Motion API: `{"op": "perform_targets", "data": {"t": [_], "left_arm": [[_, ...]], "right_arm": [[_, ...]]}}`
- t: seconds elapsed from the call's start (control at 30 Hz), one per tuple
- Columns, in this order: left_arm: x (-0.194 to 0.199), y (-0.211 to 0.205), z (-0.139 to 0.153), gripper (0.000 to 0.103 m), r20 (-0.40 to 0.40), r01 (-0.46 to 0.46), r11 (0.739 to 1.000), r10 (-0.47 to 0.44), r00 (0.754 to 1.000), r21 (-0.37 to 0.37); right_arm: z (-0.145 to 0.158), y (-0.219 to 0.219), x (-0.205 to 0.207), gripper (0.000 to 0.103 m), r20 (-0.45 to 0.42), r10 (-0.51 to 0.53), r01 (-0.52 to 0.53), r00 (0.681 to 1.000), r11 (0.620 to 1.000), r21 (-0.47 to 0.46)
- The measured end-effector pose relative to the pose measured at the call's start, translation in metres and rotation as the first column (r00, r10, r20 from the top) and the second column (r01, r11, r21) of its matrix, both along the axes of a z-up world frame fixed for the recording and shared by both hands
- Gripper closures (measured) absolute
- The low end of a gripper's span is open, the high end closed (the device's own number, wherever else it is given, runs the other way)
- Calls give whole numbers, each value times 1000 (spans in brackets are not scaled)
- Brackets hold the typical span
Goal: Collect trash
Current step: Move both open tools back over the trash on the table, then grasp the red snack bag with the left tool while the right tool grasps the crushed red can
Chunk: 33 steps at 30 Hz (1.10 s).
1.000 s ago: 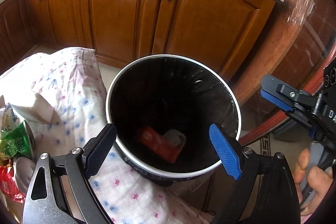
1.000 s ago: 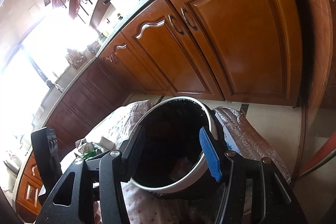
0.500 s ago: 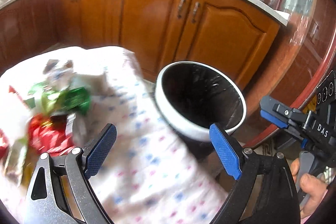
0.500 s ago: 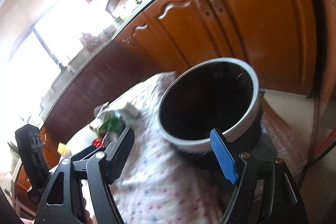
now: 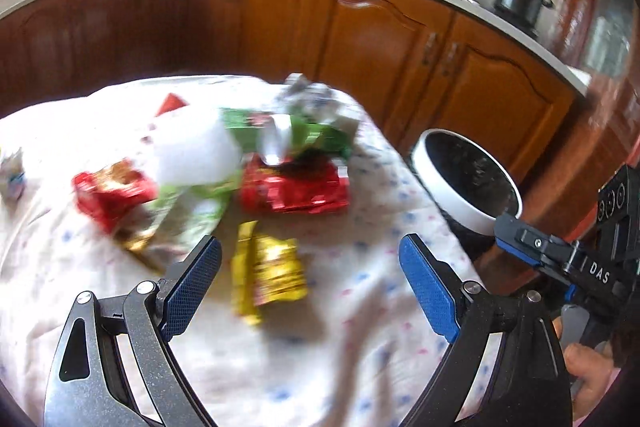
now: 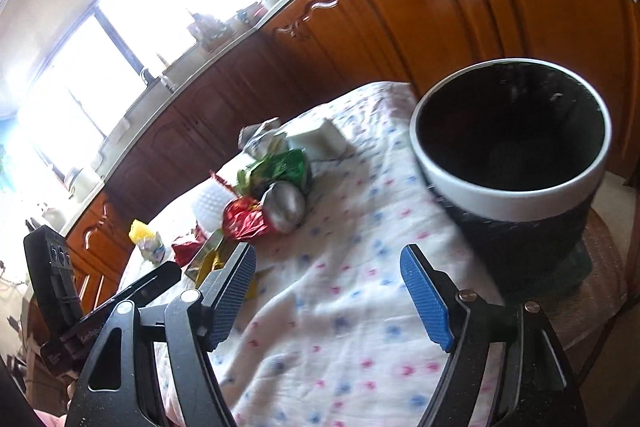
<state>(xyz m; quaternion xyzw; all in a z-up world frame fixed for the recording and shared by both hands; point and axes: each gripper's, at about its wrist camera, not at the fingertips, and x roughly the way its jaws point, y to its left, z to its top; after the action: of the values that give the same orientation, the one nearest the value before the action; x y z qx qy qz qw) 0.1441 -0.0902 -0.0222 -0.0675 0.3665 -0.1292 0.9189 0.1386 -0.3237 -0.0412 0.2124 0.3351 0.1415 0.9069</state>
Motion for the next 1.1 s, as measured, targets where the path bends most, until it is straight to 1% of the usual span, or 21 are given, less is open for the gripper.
{"op": "perform_targets", "data": {"t": [0.13,0.23,0.43,0.6,0.8,0.87,0.93,1.0,1.03,1.1], "left_arm": [[-6,30,-3,11,-7,-55,998,55,998,-20],[-8,46,-7,11,-11,-84,996,84,996,-20],[-7,82,-11,11,-36,-161,986,160,987,-51],[2,105,-15,11,-65,-226,973,223,973,-50],[18,128,-23,11,-118,-292,955,284,951,-59],[24,134,-24,11,-130,-311,948,302,945,-63],[32,138,-25,11,-139,-326,943,315,939,-64],[39,143,-25,11,-150,-340,937,326,934,-81],[41,147,-25,11,-152,-345,935,330,932,-86],[51,151,-25,11,-151,-360,929,346,926,-79]], "right_arm": [[-2,24,4,26,-5,30,-30,1000,999,-21],[-1,38,8,26,-1,52,-52,999,998,-43],[1,57,21,26,5,78,-78,997,993,-85],[0,68,36,27,3,84,-83,997,990,-114],[-2,76,58,28,-15,89,-90,996,987,-132],[-2,80,66,30,-16,95,-96,995,986,-138],[-2,84,76,34,-20,101,-103,995,983,-151],[-5,89,87,38,-36,104,-108,994,981,-163],[-7,91,93,42,-46,106,-112,993,980,-167],[-11,95,103,45,-58,105,-113,993,977,-179]]}}
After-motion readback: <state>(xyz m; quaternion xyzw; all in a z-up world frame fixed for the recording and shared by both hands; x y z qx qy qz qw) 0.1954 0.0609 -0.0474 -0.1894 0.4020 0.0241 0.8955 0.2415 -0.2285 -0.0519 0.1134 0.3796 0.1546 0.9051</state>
